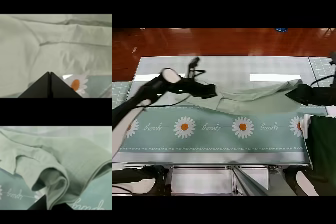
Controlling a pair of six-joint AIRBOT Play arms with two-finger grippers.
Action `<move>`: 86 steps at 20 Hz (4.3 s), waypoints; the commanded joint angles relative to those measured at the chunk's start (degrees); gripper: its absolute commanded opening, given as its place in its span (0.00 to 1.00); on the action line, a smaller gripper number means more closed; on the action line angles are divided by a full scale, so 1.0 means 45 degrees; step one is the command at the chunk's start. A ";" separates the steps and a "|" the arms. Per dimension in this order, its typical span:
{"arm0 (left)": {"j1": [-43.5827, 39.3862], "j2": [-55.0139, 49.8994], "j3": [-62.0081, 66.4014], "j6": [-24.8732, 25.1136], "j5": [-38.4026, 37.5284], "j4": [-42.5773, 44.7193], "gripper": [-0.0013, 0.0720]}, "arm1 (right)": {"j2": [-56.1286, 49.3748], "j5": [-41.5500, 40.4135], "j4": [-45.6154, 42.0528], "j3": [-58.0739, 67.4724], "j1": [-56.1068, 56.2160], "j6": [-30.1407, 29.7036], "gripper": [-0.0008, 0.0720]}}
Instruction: Fold the shirts.
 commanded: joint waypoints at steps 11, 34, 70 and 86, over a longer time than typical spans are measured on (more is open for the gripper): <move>-0.5513 -0.6528 0.7800 -0.1778 -0.2419 -0.1219 0.05 | 0.3366 0.1365 -0.0228 -0.0253 0.0005 0.1472 0.04; 0.5906 0.8981 -0.4435 -0.0170 -0.3633 0.2885 0.05 | -1.1842 -0.4813 0.3191 0.7514 0.9005 0.0913 0.04; 0.6795 0.9602 -0.7305 -0.0117 -0.2108 0.1792 0.05 | -0.5518 -0.6868 0.7616 -0.5897 0.3963 -0.1190 0.58; 0.6795 0.9602 -0.7305 -0.0107 -0.2103 0.1787 0.05 | -0.8680 -0.4177 0.3973 0.6057 0.6557 0.0034 0.04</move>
